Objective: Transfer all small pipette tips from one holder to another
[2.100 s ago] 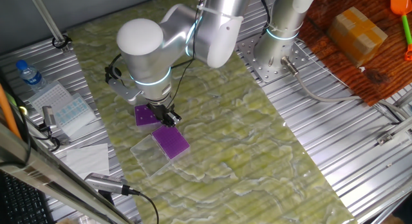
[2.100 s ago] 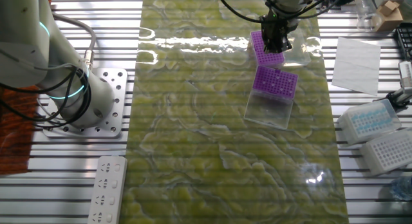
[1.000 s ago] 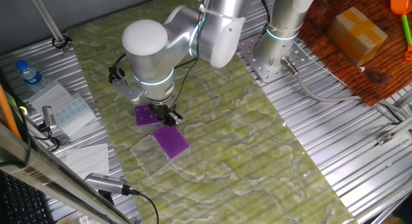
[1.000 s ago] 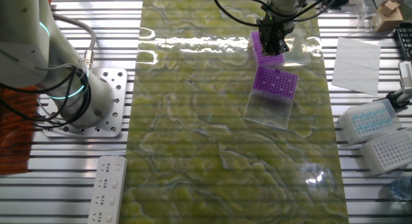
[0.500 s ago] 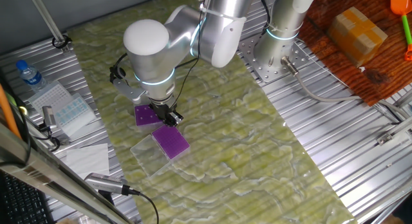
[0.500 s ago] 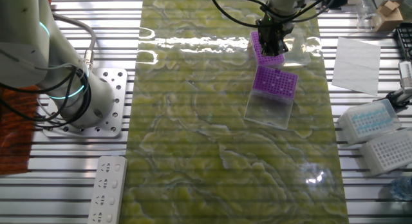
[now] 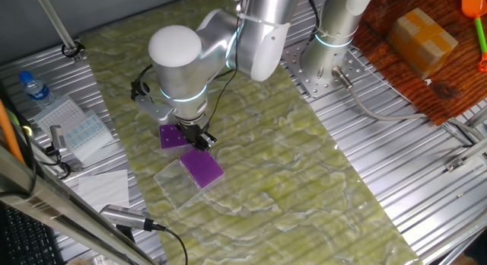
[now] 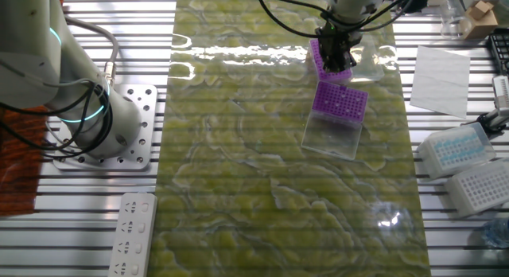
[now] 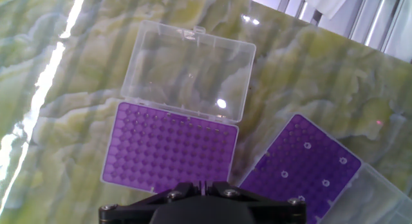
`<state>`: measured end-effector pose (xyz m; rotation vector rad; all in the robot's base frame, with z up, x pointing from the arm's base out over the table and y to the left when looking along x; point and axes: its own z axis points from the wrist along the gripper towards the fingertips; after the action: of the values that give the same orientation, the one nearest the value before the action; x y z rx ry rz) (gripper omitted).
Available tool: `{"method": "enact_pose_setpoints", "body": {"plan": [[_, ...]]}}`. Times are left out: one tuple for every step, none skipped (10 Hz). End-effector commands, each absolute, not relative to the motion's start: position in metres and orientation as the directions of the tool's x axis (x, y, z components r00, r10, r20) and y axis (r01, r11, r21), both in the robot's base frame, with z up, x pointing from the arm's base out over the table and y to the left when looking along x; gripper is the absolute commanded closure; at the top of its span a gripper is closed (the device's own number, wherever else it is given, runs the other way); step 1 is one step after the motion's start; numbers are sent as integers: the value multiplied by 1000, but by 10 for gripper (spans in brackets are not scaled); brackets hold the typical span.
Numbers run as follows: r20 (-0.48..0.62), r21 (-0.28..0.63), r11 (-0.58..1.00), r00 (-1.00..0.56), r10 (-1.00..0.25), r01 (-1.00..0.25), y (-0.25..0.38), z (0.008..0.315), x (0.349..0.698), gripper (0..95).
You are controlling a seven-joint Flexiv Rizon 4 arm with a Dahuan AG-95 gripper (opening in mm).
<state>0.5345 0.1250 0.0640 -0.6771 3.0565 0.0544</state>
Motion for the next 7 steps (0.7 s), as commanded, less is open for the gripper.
{"method": "enact_pose_setpoints", "body": {"plan": [[-15,14,891,-891,-454,-455,124,65,535,570],[-3,-3,882,-882,-471,-471,117,69,534,570],[-3,3,857,-857,-515,-515,95,74,532,570],[-3,3,850,-850,-526,-526,85,73,528,570],[-2,2,848,-848,-529,-529,79,72,525,570],[-2,2,848,-848,-529,-529,79,72,525,570],[-7,0,846,-846,-534,-534,71,69,522,760]]}}
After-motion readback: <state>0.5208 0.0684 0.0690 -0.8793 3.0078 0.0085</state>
